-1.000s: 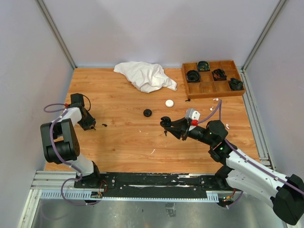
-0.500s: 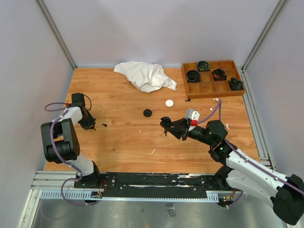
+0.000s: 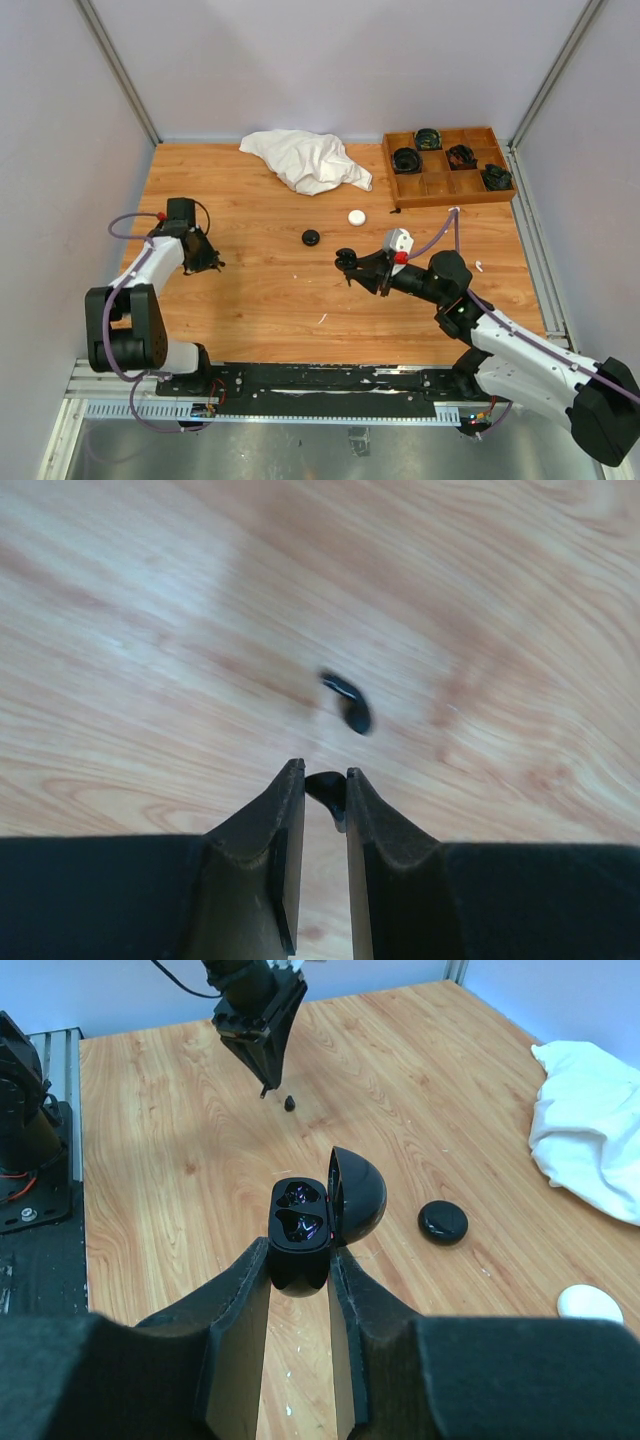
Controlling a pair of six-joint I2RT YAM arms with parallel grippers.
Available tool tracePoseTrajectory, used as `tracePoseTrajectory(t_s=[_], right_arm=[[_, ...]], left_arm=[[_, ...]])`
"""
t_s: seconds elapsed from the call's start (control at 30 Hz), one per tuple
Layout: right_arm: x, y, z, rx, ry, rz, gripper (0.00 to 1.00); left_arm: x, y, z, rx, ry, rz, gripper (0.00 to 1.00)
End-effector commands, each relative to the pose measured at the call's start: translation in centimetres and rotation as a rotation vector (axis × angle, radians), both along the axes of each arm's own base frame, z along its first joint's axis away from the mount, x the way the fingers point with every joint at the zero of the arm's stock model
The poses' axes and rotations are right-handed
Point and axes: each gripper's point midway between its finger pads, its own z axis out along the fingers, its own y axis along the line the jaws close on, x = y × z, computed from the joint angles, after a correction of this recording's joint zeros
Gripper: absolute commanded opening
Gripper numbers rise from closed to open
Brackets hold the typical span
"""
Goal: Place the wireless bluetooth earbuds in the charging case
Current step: Pick up the earbud from the center of the board, then place the earbud in the charging case.
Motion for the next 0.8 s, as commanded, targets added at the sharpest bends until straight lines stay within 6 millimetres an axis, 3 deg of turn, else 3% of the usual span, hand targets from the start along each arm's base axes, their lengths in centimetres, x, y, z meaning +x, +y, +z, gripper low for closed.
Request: tracePoseTrajectory(t_s=[0.0,0.37,0.77], right_arm=[[-0.4,0.8,1.2,0.024,-0.069,0.043,0.02],[0.5,1.1,1.3,0.011,-0.150,0.015,0.01],[1.8,1.9,2.6,0.033,-0.242,-0.033,0.01]], left_arm=[[0.8,-2.7,2.8,0.035,-0.107,-0.065,0.19],[2.2,-8.1,11.9,0.042,-0.450,-0.144,0.19],[0.9,-14.5,19.8,-0.105,-0.798,-0.261,0.16]])
